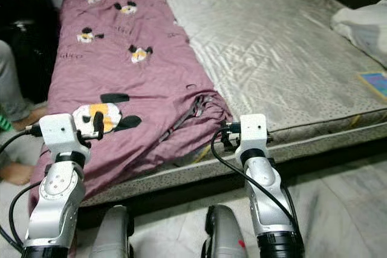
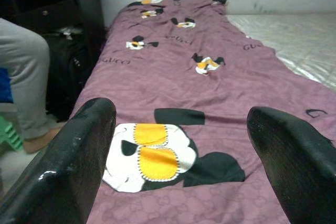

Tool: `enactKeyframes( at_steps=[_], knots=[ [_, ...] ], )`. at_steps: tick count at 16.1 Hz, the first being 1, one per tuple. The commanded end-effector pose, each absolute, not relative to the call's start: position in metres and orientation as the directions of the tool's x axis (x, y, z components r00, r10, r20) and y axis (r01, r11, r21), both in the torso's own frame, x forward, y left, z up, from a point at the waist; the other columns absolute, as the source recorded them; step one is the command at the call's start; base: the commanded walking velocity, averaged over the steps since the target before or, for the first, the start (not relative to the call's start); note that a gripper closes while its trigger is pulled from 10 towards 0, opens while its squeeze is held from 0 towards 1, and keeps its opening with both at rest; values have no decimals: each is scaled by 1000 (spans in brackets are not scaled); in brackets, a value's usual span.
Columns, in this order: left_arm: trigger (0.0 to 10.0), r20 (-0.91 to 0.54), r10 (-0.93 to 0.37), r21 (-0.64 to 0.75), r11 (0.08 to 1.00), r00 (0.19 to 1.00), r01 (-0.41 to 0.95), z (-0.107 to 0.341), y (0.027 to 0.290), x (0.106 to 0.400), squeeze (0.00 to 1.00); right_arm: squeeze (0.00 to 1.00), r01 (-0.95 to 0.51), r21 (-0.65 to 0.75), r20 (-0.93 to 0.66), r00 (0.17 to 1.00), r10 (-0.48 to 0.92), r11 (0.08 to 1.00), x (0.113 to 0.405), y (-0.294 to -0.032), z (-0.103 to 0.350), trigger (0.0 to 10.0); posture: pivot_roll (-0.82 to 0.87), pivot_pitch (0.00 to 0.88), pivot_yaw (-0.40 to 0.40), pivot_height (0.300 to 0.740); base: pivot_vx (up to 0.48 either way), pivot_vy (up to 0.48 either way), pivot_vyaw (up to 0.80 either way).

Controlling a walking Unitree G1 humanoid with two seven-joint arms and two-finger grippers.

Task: Clean up the room

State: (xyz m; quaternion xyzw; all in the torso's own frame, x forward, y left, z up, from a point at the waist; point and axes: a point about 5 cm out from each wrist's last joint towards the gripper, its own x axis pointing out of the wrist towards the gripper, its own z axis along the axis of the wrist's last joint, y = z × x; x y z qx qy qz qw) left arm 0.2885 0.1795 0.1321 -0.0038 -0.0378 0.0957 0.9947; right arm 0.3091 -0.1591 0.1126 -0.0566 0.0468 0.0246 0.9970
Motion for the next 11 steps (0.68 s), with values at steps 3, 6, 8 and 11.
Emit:
enactKeyframes(
  at_steps=[3,6,8,11],
  knots=[
    [10000,76,202,-10,979,976,-202,132,182,286,0,0,-100,-100,-92,992,91,990,309,-148,113,10000,2,164,-9,607,0,0,533],
    [10000,73,195,-14,981,978,-194,132,181,286,0,0,-112,-85,-103,989,104,990,306,-147,109,10000,0,168,-5,607,0,0,0],
    [10000,73,191,-17,982,979,-191,132,181,287,0,0,-122,-77,-100,988,114,990,305,-146,108,10000,-1,168,-5,597,0,0,0],
    [10000,75,188,-21,982,979,-187,133,179,287,0,0,-127,-77,-103,988,118,989,305,-146,107,10000,-1,170,-6,567,0,0,0]
  ],
)
